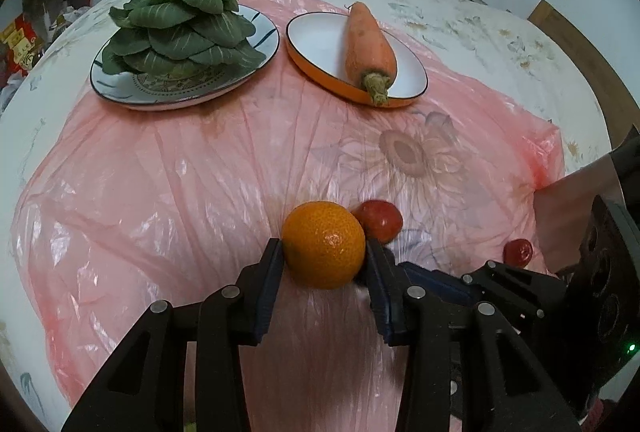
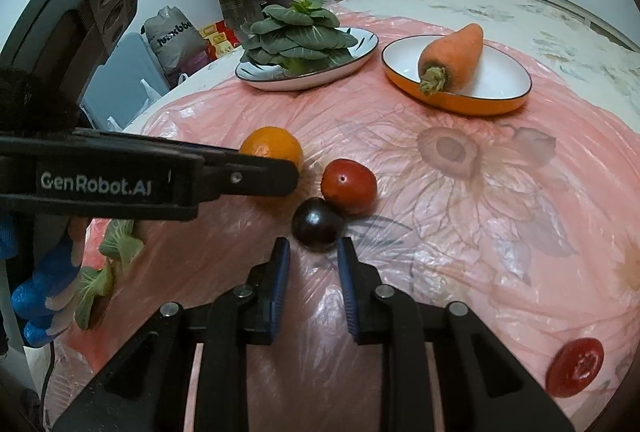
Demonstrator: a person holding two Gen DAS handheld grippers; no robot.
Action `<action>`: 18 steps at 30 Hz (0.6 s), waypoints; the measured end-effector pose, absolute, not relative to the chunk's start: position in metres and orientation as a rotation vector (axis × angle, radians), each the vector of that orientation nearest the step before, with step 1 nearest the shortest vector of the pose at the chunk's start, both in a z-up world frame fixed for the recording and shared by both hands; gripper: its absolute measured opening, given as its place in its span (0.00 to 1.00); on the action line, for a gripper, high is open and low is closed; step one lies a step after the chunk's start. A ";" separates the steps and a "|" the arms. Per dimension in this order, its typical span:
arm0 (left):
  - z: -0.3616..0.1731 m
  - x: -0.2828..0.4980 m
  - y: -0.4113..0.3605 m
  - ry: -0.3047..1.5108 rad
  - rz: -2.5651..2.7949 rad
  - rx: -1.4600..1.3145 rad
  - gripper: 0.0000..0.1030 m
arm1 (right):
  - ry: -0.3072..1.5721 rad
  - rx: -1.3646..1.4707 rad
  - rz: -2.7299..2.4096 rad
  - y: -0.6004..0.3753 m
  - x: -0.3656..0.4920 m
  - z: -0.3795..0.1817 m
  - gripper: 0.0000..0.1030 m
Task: Organize fruits
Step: 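Grasp an orange with the left tool while the right tool grasps a dark plum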
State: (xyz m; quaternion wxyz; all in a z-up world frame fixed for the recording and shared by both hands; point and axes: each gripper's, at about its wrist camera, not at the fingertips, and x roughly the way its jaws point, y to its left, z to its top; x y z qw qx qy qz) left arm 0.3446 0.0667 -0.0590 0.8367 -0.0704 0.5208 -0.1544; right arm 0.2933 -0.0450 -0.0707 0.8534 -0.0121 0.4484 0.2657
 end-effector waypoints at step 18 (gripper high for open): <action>-0.051 0.329 0.098 1.056 -0.307 -0.231 0.34 | 0.998 -0.051 0.539 -0.030 0.316 -0.075 0.51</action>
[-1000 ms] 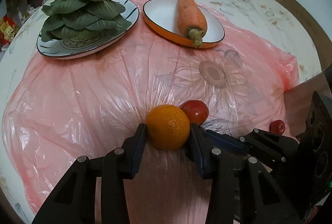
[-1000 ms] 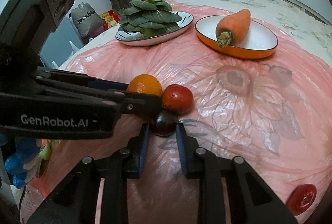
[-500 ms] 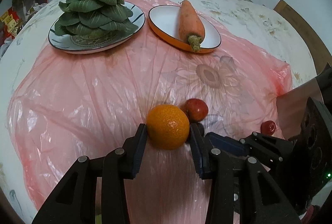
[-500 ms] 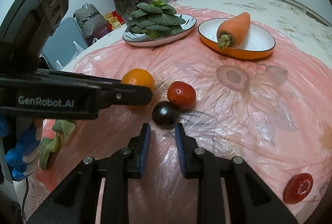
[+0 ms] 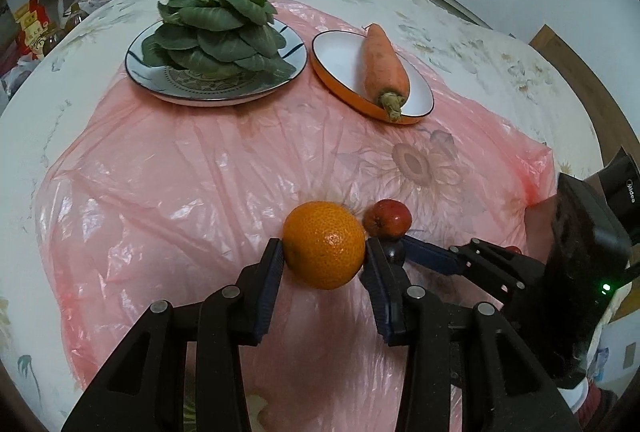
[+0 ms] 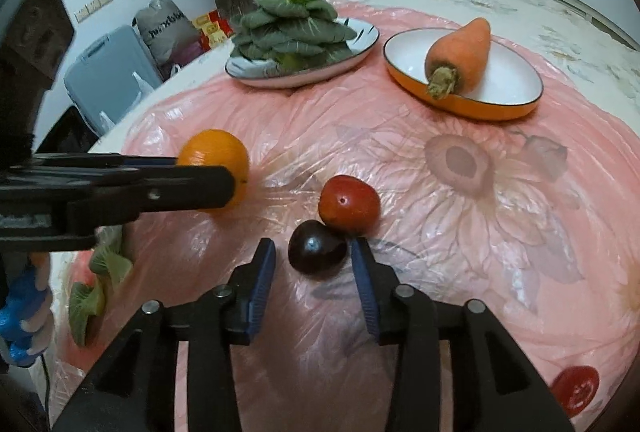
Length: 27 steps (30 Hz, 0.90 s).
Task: Organize fruits
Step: 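Grasp an orange with the left tool while the right tool grasps a dark plum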
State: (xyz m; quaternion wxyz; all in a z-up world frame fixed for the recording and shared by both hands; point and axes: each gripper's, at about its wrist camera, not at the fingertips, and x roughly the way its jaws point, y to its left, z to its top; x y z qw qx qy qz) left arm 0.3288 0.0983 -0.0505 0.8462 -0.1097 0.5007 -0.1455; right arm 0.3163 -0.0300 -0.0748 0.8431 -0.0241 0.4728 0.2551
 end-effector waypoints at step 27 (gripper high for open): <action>-0.023 0.269 0.111 1.022 -0.292 -0.253 0.34 | 0.931 0.022 0.597 -0.060 0.250 -0.044 0.26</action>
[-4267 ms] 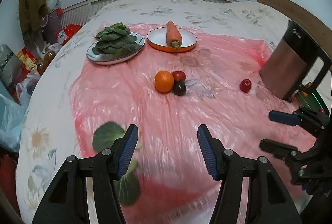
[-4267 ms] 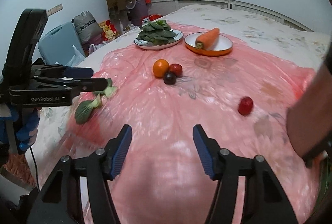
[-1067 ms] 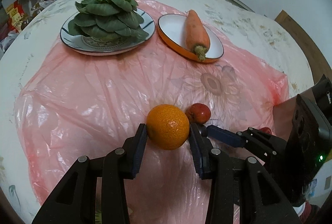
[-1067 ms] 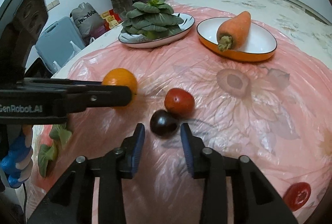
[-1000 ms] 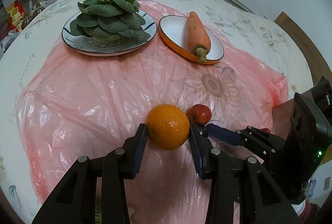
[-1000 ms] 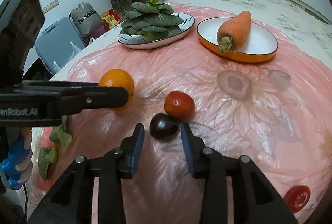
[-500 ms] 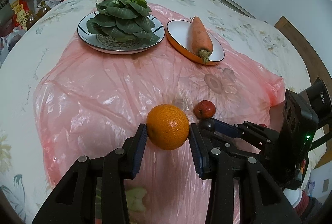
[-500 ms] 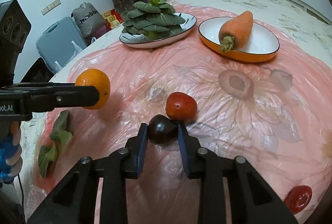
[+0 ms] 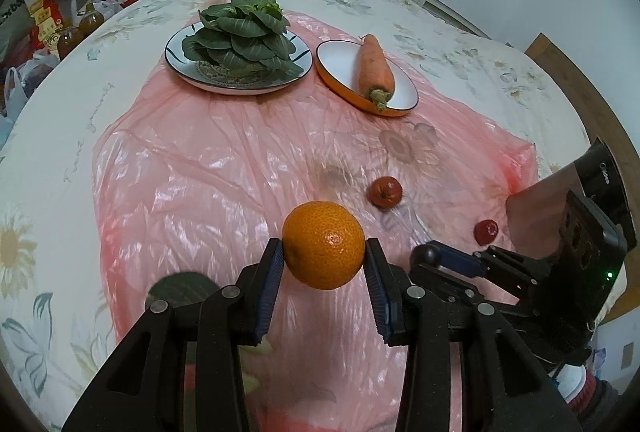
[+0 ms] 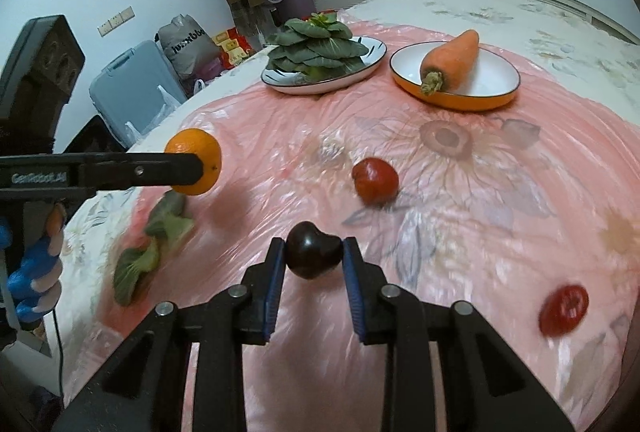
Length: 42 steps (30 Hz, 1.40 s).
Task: Organize fruits
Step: 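Grasp an orange with the left tool while the right tool grasps a dark plum, then carry the orange and plum over the green tray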
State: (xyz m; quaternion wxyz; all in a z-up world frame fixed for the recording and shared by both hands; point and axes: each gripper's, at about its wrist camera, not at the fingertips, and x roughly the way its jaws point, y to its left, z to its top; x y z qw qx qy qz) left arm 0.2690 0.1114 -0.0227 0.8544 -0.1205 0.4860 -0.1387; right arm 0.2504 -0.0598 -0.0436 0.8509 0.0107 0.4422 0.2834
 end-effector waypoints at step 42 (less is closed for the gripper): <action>0.018 0.071 -0.100 1.045 -0.525 -0.030 0.34 | 0.839 0.204 0.213 -0.318 -0.034 0.019 0.27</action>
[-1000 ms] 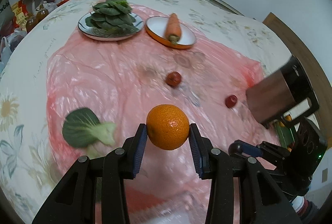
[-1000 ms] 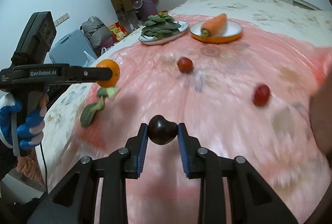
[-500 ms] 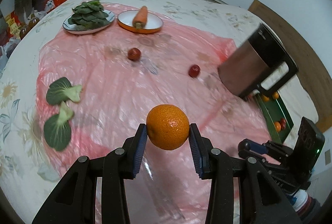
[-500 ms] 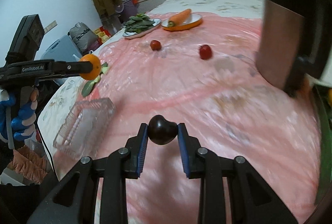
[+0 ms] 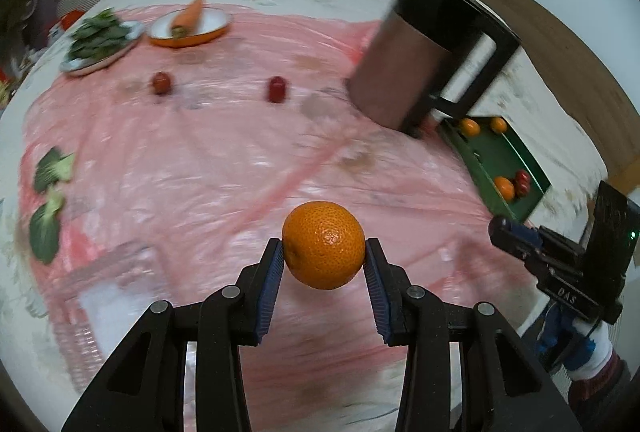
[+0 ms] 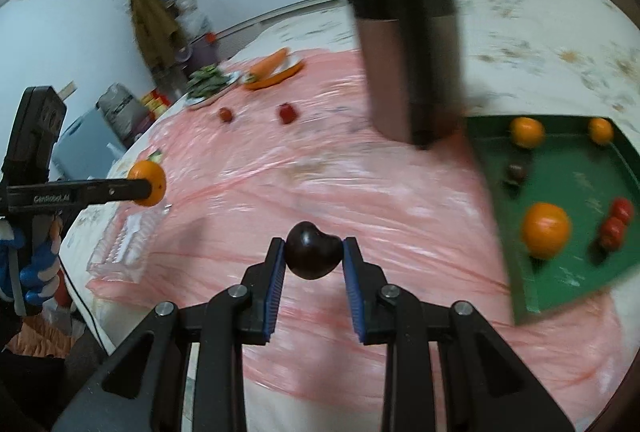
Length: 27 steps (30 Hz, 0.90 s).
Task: Organize fruits
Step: 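Carry the orange and plum over the green tray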
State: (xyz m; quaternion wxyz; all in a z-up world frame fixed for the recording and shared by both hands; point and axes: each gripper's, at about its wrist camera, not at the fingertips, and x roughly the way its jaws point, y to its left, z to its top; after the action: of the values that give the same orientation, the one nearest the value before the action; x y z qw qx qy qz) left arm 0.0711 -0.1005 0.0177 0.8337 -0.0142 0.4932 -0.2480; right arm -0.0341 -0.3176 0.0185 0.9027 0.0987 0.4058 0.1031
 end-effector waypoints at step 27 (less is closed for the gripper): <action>0.009 0.084 -0.411 1.056 -0.892 0.239 0.34 | 0.737 0.283 -0.205 -0.575 -0.065 0.016 0.27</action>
State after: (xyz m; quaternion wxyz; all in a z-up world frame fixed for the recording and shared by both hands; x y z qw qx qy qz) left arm 0.0841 -0.4113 0.0090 0.7639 0.1100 0.4856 -0.4105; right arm -0.0648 -0.5748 0.0164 0.9180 0.1375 0.3585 -0.0997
